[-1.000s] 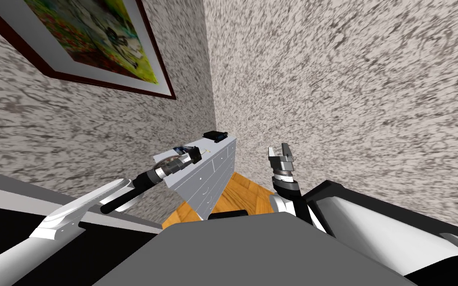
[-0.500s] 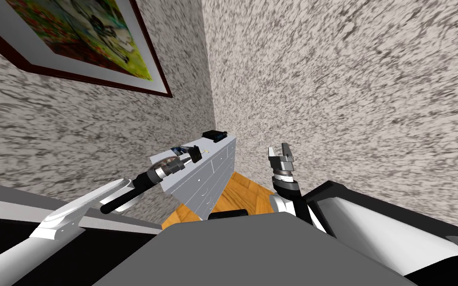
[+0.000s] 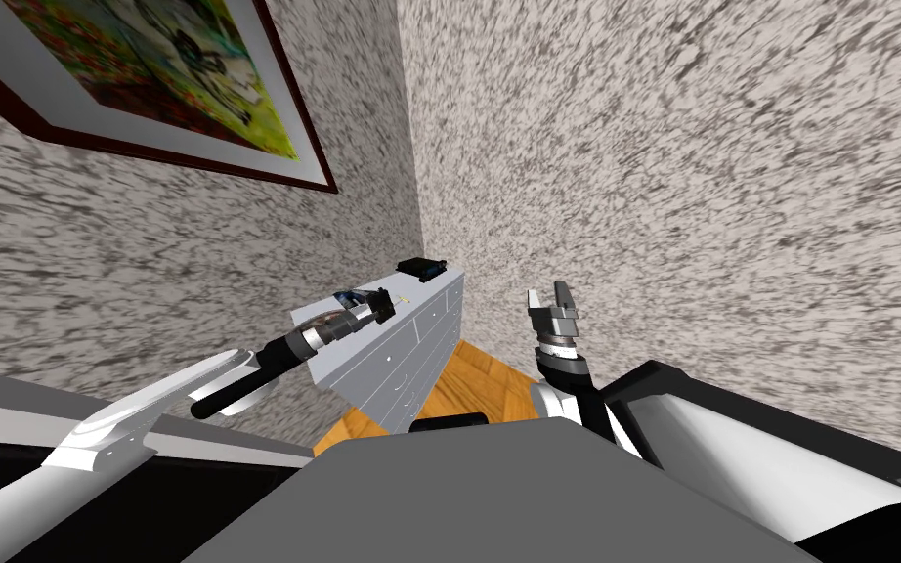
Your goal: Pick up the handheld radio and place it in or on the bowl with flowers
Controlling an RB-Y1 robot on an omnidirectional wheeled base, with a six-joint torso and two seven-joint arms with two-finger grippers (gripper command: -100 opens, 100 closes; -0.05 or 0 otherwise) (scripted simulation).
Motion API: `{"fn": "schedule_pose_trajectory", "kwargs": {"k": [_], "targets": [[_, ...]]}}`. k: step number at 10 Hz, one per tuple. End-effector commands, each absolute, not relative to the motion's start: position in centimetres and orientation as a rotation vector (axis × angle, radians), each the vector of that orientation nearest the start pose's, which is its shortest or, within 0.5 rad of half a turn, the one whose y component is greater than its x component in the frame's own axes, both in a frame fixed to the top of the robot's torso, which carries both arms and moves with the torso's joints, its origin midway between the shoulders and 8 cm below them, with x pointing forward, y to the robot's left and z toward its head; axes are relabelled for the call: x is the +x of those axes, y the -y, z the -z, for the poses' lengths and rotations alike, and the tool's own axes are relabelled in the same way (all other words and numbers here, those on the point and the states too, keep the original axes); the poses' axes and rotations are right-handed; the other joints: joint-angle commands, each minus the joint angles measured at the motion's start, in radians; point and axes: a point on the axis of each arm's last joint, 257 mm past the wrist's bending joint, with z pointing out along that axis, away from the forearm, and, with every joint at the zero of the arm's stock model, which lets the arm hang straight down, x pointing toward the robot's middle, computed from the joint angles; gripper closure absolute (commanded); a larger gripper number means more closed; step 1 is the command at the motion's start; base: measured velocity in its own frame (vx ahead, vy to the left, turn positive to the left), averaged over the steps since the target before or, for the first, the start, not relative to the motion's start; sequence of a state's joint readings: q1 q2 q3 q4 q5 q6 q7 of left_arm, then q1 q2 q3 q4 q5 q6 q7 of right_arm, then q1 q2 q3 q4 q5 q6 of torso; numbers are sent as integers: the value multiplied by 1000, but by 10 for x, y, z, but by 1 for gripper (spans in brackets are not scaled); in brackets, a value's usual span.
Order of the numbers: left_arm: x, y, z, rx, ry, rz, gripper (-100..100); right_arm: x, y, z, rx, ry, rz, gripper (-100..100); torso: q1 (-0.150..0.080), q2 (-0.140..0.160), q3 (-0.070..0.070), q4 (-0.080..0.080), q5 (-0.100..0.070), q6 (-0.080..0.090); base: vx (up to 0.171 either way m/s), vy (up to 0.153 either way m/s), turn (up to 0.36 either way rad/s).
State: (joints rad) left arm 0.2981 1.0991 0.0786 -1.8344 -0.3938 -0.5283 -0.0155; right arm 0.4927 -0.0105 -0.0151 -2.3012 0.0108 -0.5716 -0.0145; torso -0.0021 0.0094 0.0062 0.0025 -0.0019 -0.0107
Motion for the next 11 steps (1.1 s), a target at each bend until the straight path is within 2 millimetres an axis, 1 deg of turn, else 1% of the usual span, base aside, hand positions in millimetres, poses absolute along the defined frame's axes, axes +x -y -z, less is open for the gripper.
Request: {"fn": "schedule_pose_trajectory", "kwargs": {"k": [1,3,4,5,6,7,9,10,11], "targets": [[437,-324,86,395,-1593,575,-100,327,277,-49,565,-554,-1320,0,0,0,0,0,0,0,75,-42,5],[437,-324,86,393,-1595,576,-100,327,277,-49,565,-554,-1320,0,-1,0,0,0,0,0,45,-38,3],[437,-324,85,390,-1597,578,0,327,277,-49,565,-554,-1320,0,1,2,1,0,0,0,5,-5,0],[442,-339,76,407,-1576,553,-100,327,277,-49,565,-554,-1320,0,2,4,2,1,1,0,-27,-49,-213],[445,-351,83,384,-1593,535,-100,327,277,-49,565,-554,-1320,0,0,5,3,1,0,1,-42,-47,-134],[448,-360,70,408,-1567,519,-100,327,277,-49,565,-554,-1320,0,0,7,4,1,0,0,-62,-52,-221],[451,-379,80,373,-1593,494,-100,327,277,-49,565,-554,-1320,0,0,8,4,2,0,0,-41,-33,-51],[452,-388,70,393,-1571,482,-100,327,277,-49,565,-554,-1320,0,2,7,4,2,0,0,-58,-50,-229],[454,-401,76,369,-1587,466,-100,327,277,-49,565,-554,-1320,0,0,8,4,2,0,1,-48,-50,-117]]}}
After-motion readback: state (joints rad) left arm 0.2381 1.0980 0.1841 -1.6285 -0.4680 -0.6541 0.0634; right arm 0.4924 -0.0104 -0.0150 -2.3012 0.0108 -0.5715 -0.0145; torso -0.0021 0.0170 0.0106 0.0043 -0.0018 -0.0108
